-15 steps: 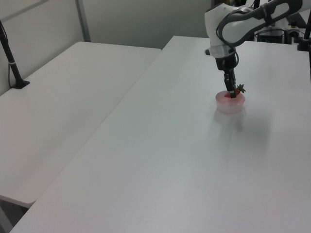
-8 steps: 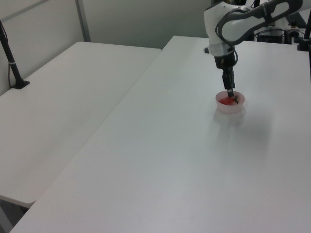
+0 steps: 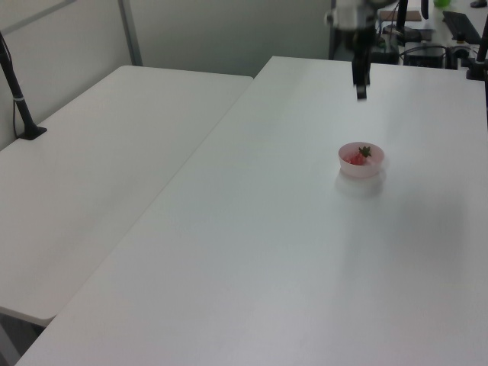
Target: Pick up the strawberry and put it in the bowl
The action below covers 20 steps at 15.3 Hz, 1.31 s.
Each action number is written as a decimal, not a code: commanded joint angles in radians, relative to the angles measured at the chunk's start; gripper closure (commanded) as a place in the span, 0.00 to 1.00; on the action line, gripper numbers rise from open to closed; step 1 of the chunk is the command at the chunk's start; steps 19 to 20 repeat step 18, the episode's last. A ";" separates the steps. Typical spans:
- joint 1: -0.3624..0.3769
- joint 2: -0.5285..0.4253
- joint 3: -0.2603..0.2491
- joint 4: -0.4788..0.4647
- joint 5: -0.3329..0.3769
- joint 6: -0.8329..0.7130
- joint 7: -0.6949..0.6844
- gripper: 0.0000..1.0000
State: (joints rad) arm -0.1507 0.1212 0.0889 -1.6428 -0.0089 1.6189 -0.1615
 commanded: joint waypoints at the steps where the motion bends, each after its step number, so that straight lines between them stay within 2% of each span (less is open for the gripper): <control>1: 0.025 -0.100 -0.017 0.055 0.014 -0.080 0.224 0.00; 3: 0.052 -0.123 -0.021 0.083 0.014 -0.138 0.263 0.00; 6: 0.106 -0.138 -0.070 0.080 0.015 -0.154 0.257 0.00; 10: 0.099 -0.130 -0.074 0.077 0.012 0.013 0.251 0.00; 13: 0.097 -0.123 -0.075 0.075 0.000 0.076 0.244 0.00; 20: 0.097 -0.124 -0.074 0.075 0.001 0.073 0.244 0.00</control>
